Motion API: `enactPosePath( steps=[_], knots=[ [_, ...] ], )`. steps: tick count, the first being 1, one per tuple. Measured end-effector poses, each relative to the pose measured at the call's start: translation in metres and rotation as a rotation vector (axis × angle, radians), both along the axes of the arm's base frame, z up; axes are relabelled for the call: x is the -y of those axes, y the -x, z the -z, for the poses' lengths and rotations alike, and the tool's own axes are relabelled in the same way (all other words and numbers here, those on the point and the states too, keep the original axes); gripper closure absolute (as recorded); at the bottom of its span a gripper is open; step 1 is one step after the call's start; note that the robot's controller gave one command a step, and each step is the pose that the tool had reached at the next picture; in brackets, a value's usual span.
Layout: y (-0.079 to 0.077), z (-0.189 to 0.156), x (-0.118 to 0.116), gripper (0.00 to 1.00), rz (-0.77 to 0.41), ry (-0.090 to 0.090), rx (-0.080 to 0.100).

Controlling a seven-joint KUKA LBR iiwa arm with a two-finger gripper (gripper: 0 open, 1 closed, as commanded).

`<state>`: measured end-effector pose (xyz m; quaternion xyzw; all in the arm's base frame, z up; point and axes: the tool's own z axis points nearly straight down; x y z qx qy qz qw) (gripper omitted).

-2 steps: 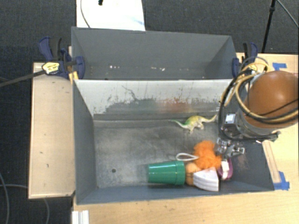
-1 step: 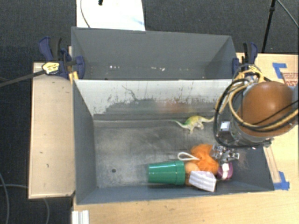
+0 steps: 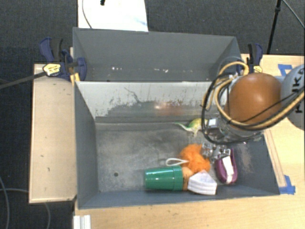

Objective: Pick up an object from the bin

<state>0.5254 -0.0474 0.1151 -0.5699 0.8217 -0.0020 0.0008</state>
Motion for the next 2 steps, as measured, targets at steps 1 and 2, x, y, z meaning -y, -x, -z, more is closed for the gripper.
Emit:
enactPosePath(
  steps=[1, 2],
  knots=[
    [-0.009, -0.023, -0.047, 1.0, -0.04, -0.005, 0.008],
    [-0.011, -0.013, -0.032, 1.0, -0.042, -0.005, 0.003]
  ],
)
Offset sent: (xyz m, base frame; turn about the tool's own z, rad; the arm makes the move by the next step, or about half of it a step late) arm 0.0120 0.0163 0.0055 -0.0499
